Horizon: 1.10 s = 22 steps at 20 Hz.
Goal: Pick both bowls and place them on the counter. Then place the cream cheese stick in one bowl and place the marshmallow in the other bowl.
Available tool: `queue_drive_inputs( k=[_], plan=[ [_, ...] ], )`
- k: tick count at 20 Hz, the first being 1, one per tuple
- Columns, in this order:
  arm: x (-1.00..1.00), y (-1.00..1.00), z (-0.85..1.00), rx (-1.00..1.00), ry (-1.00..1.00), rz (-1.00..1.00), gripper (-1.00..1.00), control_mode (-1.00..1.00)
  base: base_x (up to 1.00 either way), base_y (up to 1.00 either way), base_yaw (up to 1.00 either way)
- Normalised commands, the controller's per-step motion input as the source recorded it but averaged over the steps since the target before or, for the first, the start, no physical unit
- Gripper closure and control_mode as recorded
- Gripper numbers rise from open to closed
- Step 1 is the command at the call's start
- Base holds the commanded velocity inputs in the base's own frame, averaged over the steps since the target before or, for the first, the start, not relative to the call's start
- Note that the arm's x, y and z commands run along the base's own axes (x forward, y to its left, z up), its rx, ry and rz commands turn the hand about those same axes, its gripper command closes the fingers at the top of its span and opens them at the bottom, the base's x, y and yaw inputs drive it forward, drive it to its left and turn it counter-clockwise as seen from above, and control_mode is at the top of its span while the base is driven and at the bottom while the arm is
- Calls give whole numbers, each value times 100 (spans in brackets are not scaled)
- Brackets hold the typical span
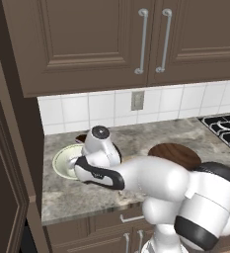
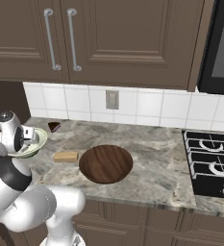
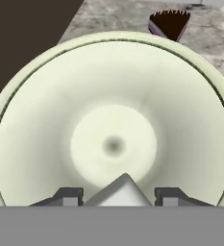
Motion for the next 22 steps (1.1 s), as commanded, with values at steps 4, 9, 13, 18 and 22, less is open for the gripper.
queue_drive_inputs(
  k=[4, 9, 13, 18, 22],
  plan=[
    [0, 5, -17, 0, 0, 0, 100, -100, 0, 0, 0],
    [0, 9, -15, 0, 0, 0, 100, -100, 0, 0, 0],
    [0, 12, -8, 0, 0, 0, -100, -100, 0, 0, 0],
    [0, 0, 2, 0, 0, -1, -100, -100, 0, 0, 0],
    [-3, 0, 26, 0, 0, -5, -100, -100, 0, 0, 0]
  ],
)
